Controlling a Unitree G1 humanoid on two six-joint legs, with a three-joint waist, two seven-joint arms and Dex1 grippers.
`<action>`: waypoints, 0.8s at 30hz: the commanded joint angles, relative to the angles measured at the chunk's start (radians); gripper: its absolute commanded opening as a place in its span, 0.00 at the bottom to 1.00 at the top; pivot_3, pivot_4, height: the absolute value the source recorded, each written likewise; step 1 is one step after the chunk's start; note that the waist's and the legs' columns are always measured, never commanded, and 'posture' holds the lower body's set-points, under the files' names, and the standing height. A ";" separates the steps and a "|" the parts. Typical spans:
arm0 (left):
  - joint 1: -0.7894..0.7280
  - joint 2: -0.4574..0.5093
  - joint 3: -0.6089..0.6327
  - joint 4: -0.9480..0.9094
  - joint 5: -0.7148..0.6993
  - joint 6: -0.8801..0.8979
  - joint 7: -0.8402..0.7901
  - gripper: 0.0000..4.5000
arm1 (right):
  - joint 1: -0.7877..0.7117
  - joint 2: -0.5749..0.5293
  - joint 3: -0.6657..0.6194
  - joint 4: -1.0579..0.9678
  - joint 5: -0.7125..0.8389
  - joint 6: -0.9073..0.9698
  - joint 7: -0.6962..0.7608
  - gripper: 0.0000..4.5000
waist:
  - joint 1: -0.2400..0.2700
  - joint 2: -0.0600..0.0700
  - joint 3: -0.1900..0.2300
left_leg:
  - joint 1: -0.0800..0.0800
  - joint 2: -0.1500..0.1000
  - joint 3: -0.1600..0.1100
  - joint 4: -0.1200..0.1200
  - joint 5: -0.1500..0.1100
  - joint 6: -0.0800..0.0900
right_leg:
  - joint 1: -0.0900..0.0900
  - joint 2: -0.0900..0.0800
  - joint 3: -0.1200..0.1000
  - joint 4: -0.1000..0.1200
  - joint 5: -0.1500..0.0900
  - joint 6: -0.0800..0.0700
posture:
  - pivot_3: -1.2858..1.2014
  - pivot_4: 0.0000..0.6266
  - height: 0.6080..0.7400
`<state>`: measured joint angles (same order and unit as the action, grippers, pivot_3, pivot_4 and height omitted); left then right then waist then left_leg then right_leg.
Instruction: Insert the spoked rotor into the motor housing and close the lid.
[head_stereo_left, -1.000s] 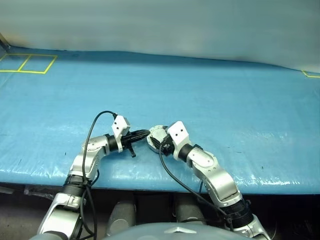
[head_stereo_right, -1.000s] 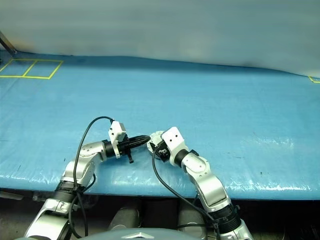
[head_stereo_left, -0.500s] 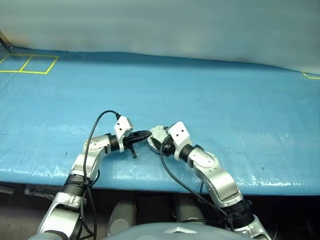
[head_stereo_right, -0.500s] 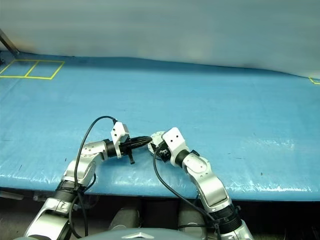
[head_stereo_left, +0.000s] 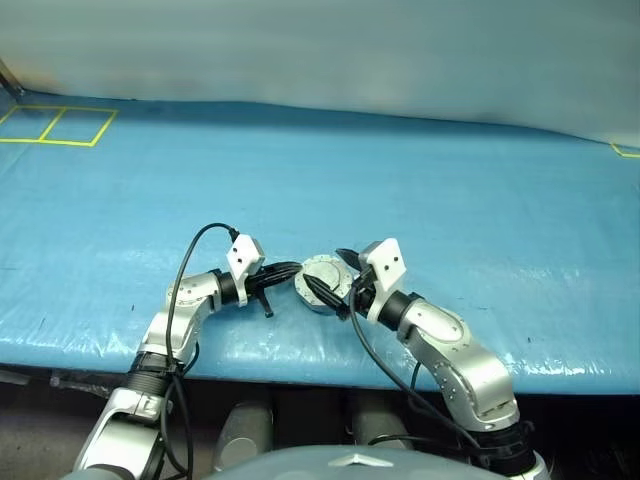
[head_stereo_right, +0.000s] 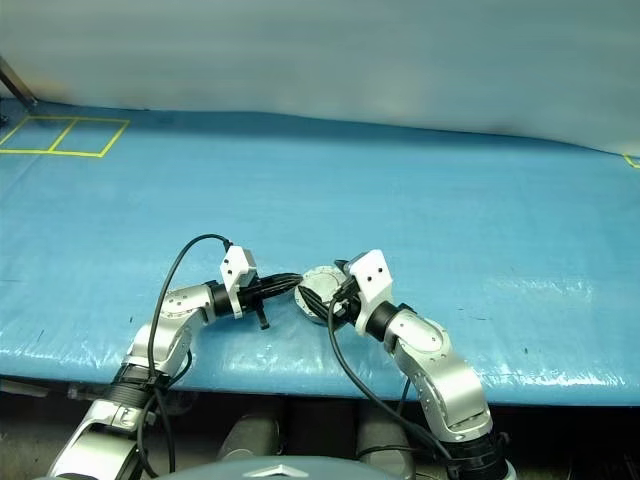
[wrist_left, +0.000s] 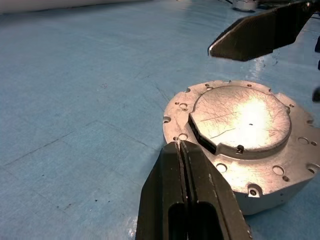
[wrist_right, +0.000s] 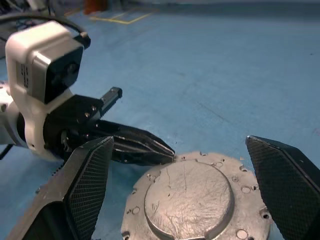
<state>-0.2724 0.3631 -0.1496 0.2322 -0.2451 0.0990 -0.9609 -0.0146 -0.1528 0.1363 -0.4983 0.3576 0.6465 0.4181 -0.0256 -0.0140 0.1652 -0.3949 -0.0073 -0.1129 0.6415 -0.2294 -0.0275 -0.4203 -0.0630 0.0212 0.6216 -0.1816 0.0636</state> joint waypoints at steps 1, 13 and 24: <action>0.011 0.001 -0.019 -0.015 0.011 0.004 -0.010 0.00 | 0.007 0.040 -0.117 -0.040 0.116 0.088 -0.064 0.99 | 0.001 0.000 0.000 | 0.000 0.000 0.000 0.000 0.000 0.000 | 0.000 0.000 0.000 0.000 0.000 0.000 | 0.52 0.24 1.00; 0.015 -0.005 -0.017 -0.006 0.015 -0.019 -0.005 0.00 | 0.115 0.135 -0.369 0.035 0.540 0.376 -0.149 0.99 | 0.001 0.002 0.001 | -0.001 0.000 0.000 -0.002 0.000 0.000 | -0.002 0.000 0.000 0.001 -0.001 -0.001 | 0.52 0.24 1.00; 0.025 -0.005 -0.015 -0.017 0.019 -0.025 0.007 0.00 | 0.111 0.189 -0.392 0.137 0.755 0.411 -0.221 0.99 | 0.000 0.002 0.001 | -0.002 0.000 0.001 -0.002 0.000 0.000 | -0.003 0.000 0.001 0.001 -0.001 -0.001 | 0.52 0.24 1.00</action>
<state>-0.2602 0.3582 -0.1478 0.2298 -0.2440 0.0717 -0.9565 0.1028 0.0327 -0.2603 -0.3505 1.0715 1.0566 0.2032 -0.0254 -0.0117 0.1663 -0.3970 -0.0069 -0.1121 0.6394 -0.2294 -0.0274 -0.4238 -0.0627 0.0217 0.6226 -0.1823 0.0626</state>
